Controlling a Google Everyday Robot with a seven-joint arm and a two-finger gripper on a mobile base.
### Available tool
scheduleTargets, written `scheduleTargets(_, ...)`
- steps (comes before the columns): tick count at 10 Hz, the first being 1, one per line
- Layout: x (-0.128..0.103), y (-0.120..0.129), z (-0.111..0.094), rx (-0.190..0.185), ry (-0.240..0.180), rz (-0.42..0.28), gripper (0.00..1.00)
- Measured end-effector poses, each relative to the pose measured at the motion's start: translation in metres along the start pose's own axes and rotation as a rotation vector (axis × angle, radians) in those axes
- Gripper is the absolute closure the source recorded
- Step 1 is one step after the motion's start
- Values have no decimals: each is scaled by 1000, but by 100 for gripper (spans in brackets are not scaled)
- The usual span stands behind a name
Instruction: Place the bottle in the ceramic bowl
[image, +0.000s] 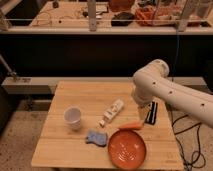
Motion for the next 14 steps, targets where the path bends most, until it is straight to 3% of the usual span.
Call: scheduleTargets(14, -29, -42, 24, 25, -42, -233, 20)
